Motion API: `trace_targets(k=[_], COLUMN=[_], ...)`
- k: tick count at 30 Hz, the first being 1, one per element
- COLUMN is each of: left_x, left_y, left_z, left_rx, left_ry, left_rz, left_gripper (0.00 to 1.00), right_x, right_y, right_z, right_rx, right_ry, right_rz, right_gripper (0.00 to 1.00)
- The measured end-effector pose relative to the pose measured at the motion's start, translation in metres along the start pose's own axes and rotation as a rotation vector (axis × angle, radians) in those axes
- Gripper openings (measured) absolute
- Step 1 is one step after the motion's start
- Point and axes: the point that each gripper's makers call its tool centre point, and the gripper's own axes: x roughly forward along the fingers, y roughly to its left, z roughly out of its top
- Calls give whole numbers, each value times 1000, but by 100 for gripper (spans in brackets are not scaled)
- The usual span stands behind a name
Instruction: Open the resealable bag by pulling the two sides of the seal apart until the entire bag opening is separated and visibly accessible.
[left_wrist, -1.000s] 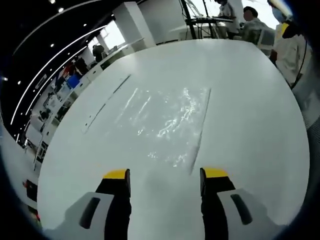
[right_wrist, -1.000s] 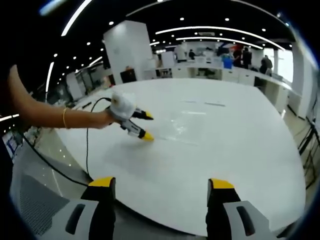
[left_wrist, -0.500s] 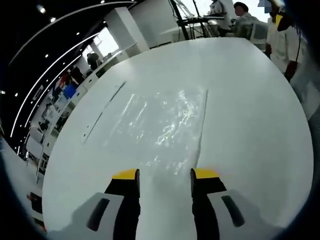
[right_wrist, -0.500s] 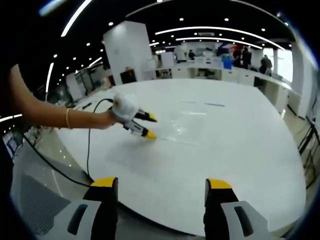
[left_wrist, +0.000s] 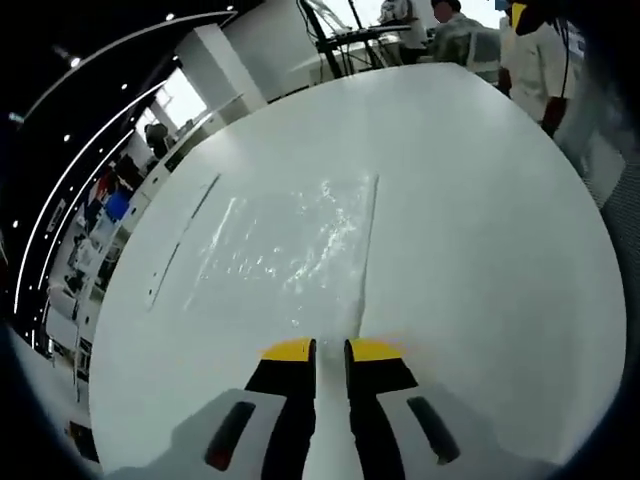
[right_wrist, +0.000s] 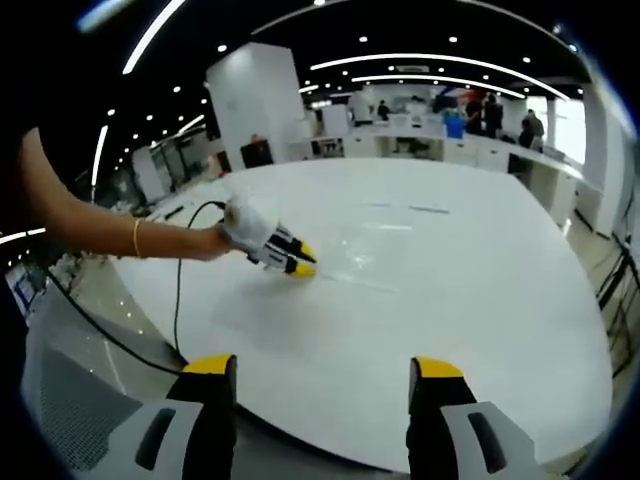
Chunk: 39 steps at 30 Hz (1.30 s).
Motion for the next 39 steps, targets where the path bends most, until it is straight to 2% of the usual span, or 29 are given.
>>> trace_targets(k=[3, 17, 22, 26, 32, 36, 39], left_x=[2, -8, -19, -26, -41, -50, -57], left_y=[0, -3, -4, -4, -6, -12, -17], left_z=[-2, -1, 7, 12, 23, 29, 37], left_rx=[6, 33, -1, 31, 28, 64, 67], left_ry=[-3, 12, -13, -22, -54, -51, -73], left_rz=[-8, -7, -1, 13, 8, -10, -25], left_gripper=[2, 0, 0, 0, 0, 0, 0], right_x=[0, -1, -1, -1, -1, -1, -1], right_y=[0, 0, 1, 1, 2, 3, 3], right_z=[0, 2, 2, 3, 3, 4, 5], right_rx=[1, 1, -2, -3, -12, -14, -20], right_ry=[0, -8, -12, -14, -15, -19, -19], right_rz=[0, -1, 1, 2, 7, 8, 11], right_gripper=[68, 68, 68, 68, 67, 67, 67])
